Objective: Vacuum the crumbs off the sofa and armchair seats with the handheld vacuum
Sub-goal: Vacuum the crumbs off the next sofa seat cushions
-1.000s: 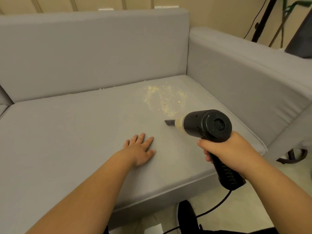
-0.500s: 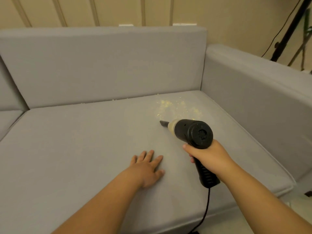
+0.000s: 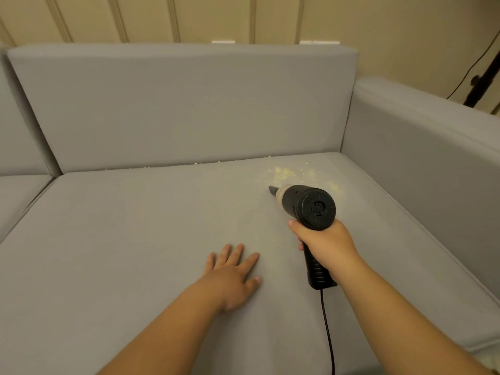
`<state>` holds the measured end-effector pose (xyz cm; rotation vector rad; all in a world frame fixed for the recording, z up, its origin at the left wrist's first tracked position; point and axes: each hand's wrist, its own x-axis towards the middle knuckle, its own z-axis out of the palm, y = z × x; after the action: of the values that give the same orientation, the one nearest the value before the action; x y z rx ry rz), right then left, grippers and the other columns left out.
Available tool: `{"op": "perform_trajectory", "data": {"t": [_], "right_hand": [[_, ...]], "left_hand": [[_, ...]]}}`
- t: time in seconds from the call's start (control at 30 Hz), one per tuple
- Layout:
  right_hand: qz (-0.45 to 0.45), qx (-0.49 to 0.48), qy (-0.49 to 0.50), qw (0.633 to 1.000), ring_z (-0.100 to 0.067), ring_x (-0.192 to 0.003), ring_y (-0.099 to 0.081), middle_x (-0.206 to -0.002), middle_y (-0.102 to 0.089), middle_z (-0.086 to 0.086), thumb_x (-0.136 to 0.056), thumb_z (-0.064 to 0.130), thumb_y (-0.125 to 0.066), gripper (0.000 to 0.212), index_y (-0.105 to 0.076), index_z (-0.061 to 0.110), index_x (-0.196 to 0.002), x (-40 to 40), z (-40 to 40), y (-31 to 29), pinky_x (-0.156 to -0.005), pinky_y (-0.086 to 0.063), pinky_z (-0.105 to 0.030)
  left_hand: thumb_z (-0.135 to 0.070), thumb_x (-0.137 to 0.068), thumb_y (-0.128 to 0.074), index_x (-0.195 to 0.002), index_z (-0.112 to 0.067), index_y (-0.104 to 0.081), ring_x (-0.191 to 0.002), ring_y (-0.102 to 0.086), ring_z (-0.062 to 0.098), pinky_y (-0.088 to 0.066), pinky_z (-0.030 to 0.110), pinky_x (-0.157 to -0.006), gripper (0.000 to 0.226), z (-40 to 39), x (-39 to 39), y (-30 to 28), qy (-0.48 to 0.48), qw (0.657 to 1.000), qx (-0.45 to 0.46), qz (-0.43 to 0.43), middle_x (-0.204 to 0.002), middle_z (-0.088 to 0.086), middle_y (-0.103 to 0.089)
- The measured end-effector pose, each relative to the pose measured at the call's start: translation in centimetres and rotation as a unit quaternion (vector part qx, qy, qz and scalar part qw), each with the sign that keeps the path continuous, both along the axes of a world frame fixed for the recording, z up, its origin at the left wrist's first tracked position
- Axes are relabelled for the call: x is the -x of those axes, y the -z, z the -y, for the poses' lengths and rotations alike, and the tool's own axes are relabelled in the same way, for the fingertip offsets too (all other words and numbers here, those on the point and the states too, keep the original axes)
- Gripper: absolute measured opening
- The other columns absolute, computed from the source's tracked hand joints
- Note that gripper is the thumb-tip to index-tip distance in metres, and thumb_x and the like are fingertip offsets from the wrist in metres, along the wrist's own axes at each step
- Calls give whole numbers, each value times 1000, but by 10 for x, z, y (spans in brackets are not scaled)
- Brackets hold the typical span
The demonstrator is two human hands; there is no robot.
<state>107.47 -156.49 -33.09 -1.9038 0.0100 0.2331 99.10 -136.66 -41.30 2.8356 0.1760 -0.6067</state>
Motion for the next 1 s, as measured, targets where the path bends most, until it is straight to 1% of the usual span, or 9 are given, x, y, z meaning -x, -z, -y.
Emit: {"op": "perform_trajectory", "data": {"t": [0.13, 0.23, 0.3, 0.37, 0.47, 0.63, 0.83, 0.93, 1.0], "right_hand": [[13, -6, 23, 1000, -34, -85, -77, -68, -71, -2, -85, 34, -84, 20, -72, 18, -88, -12, -14, 5, -78, -61, -41], [2, -26, 34, 999, -36, -87, -77, -71, -71, -2, -85, 33, -85, 22, -72, 17, -92, -27, -22, 8, -83, -62, -45], [-5, -40, 40, 998, -32, -82, -77, -74, -73, -5, -85, 33, -84, 23, -73, 15, -95, -38, -26, 8, -84, -63, -47], [2, -63, 57, 996, -24, -72, -74, -76, -73, -7, -87, 30, -83, 20, -73, 14, -93, -50, -28, 4, -79, -63, -44], [15, -99, 86, 991, -20, -70, -70, -82, -72, -9, -88, 26, -81, 15, -71, 15, -93, -75, -30, -7, -71, -59, -35], [2, -119, 84, 989, -22, -71, -69, -84, -72, -10, -89, 23, -81, 14, -71, 17, -96, -114, -38, -9, -75, -61, -39], [-4, -104, 45, 993, -21, -68, -66, -81, -70, -10, -90, 21, -80, 12, -68, 18, -92, -141, -66, -12, -68, -59, -33], [16, -79, 29, 996, -21, -66, -67, -77, -70, -8, -89, 23, -81, 13, -69, 18, -92, -151, -71, -18, -70, -61, -34], [27, -68, 35, 997, -22, -66, -68, -76, -71, -8, -87, 24, -82, 15, -70, 17, -92, -158, -73, -18, -74, -62, -37]], "left_hand": [[-60, -105, -26, -162, -49, -1, -155, 26, 23, 16, 58, -122, 63, 0, -7, -1, -5, 999, 23, 30, -171, -6, 19], [-63, -104, -26, -161, -50, 0, -156, 25, 25, 16, 61, -121, 64, 1, -17, 2, -12, 1000, 21, 19, -171, -6, 19], [-66, -103, -25, -161, -50, 2, -156, 22, 27, 14, 63, -121, 66, 0, -27, 4, -22, 1000, 6, 11, -171, -6, 19], [-68, -102, -23, -161, -51, 3, -157, 21, 28, 12, 65, -121, 67, -2, -37, 4, -36, 999, 0, 5, -171, -7, 20], [-69, -102, -22, -160, -52, 5, -157, 21, 27, 9, 67, -120, 67, -5, -47, 8, -40, 999, -3, 0, -171, -8, 21], [-71, -101, -21, -157, -58, 7, -157, 21, 25, 10, 69, -119, 64, -13, -51, 18, -52, 998, 0, 26, -170, -12, 20], [-72, -100, -22, -155, -62, 5, -156, 22, 26, 12, 70, -118, 62, -19, -56, 20, -58, 998, 6, 27, -170, -15, 19], [-72, -100, -22, -155, -63, 5, -156, 23, 26, 12, 72, -116, 62, -19, -60, 19, -59, 998, 10, 25, -170, -16, 19], [-72, -100, -22, -155, -63, 5, -156, 24, 26, 12, 72, -116, 62, -19, -61, 19, -58, 998, 13, 25, -170, -16, 20]]}}
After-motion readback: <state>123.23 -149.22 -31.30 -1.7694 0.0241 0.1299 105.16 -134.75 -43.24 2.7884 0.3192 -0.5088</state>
